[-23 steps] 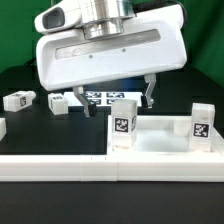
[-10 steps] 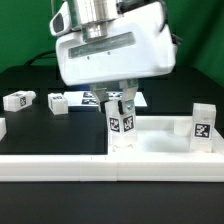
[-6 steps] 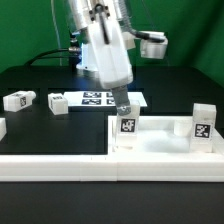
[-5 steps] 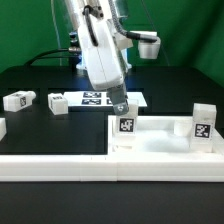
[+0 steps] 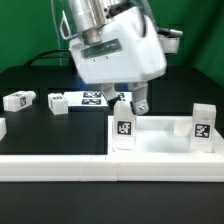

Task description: Assemble square table

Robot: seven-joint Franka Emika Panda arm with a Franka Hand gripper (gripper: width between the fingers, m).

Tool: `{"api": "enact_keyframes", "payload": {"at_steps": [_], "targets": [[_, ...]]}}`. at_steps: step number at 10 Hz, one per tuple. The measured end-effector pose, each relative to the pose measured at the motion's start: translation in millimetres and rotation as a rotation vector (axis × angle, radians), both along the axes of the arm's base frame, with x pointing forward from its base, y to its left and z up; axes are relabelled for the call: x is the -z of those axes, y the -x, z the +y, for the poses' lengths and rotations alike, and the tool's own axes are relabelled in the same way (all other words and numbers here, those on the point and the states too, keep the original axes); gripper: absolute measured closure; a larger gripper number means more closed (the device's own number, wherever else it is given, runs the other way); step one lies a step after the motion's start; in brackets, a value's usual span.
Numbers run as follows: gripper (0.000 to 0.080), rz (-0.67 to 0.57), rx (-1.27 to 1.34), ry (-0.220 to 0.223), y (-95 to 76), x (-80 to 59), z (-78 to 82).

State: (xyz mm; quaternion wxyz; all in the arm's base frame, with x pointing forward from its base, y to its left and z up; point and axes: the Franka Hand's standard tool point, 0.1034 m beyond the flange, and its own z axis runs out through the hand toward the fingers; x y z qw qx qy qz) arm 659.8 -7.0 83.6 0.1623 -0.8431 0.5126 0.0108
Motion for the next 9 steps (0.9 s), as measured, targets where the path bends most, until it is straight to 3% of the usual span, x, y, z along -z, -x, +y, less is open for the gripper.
{"api": "enact_keyframes", "payload": {"at_steps": [5,8,9], "targets": [[0.0150,-0.087,-0.300,0.059,0.8,1.0,-0.1],[0.0150,-0.121,-0.784,0.201,-3.9,6.5,-7.1],[0.0150,-0.121,-0.796,0.208,-7.8,10.0,-8.7]]}}
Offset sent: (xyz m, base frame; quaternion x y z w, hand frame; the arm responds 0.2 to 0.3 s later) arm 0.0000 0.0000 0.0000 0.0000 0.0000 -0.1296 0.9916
